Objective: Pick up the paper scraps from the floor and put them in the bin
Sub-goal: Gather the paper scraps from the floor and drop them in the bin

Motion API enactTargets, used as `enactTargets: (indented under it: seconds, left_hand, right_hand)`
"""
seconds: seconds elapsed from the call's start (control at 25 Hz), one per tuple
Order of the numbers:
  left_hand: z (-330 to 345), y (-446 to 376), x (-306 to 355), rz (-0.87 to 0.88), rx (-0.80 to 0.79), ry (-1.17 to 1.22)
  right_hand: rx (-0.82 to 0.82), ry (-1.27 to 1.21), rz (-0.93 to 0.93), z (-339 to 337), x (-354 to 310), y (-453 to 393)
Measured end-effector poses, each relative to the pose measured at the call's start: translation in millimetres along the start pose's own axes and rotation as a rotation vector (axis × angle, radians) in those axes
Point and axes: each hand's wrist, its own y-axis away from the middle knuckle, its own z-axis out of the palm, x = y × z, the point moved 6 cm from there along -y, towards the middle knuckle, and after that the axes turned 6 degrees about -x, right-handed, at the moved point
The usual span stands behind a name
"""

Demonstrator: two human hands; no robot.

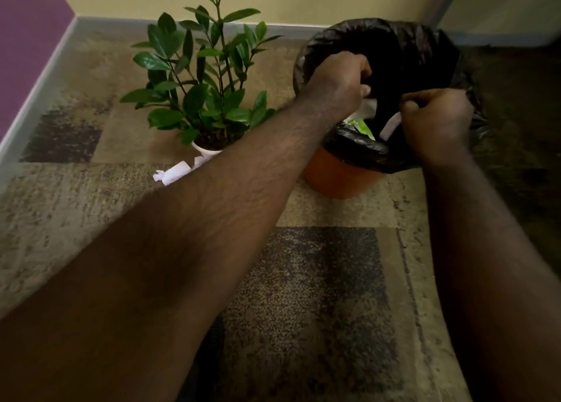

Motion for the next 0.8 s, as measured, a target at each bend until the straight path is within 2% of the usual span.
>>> enactTargets:
  seconds: [0.2,0.4,0.56,0.64,0.72,0.8]
  left_hand:
    - [-10.7,7.1,0.5,0.069,-0.035,0.079]
    - [-64.0,50.7,-27.7,0.146,0.226,0.348]
    - [-104.1,126.8,-83.4,0.251,0.405,0.386]
    - [-113.4,165.1,-128.2,0.194,0.45,0.299]
    - [-112.5,197.6,-181.8,0.046,0.479,0.249]
    - [-101.6,219.6,-234.4,-0.088,0.466,0.24]
  right_hand:
    - [-0.091,-0.016,0.029,5.6,1.1,-2.5]
    - [-0.057,-0.113,-0.046,8.0,-13.5,2.7]
    - [-0.136,-0.309,-0.346,20.7,-63.7,21.7]
    - [-0.182,-0.381,-0.526,39.5,-91.8,44.0]
    - [-0.24,-0.458,-0.668,66.4,-111.8,76.7]
    - [-0.349,-0.417,-0.741,110.6,-113.4,105.8]
